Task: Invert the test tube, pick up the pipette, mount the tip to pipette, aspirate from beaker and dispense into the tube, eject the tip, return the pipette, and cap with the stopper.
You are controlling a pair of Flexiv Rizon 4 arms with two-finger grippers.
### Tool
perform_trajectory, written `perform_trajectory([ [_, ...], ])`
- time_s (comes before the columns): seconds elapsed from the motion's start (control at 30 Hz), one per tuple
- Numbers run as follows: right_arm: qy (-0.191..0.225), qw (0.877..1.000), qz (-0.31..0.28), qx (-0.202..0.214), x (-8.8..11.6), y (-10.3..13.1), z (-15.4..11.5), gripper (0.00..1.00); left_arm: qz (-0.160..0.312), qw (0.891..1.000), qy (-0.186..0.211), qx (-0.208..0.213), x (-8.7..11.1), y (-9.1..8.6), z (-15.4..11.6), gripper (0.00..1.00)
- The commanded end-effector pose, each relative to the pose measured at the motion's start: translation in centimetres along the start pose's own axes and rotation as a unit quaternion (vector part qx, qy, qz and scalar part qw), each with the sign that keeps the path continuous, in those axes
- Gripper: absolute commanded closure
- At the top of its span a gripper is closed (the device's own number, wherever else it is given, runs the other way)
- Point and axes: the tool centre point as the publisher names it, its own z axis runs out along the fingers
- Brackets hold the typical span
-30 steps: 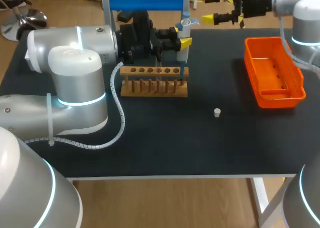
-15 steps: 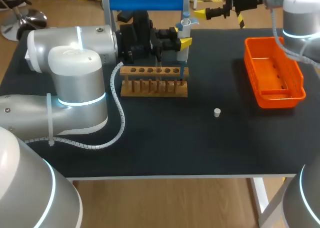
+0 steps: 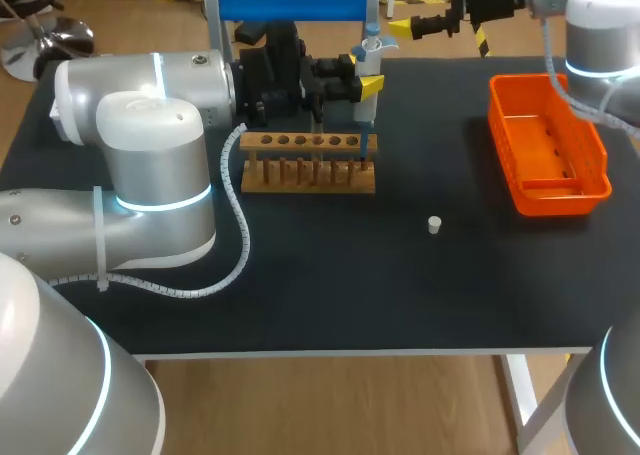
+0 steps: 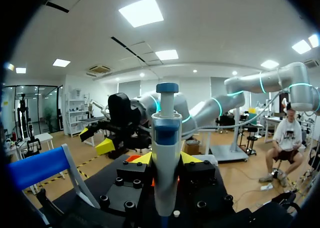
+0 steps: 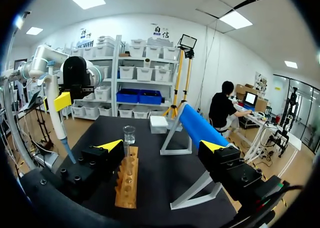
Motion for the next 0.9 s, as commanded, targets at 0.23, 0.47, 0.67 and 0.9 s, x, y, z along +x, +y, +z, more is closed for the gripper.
perform_trajectory([
  [0.23, 0.002, 1.0, 0.0, 0.001, -0.1, 0.0, -0.1, 0.0, 0.0, 1.0, -0.003, 0.002, 0.1, 0.1, 0.1, 1.0],
  [0.47, 0.002, 1.0, 0.0, 0.001, -0.1, 0.0, -0.1, 0.0, -0.005, 1.0, -0.01, -0.006, -0.6, 0.6, -1.1, 1.0],
  [0.67, 0.002, 1.0, 0.0, 0.001, -0.1, 0.0, -0.1, 0.0, -0.011, 0.999, -0.025, -0.03, -2.4, 1.1, -4.4, 1.0],
  [0.9, 0.002, 1.0, 0.0, 0.001, -0.1, 0.0, -0.1, 0.0, -0.012, 0.996, -0.06, -0.059, -5.2, 1.5, -8.8, 1.0],
])
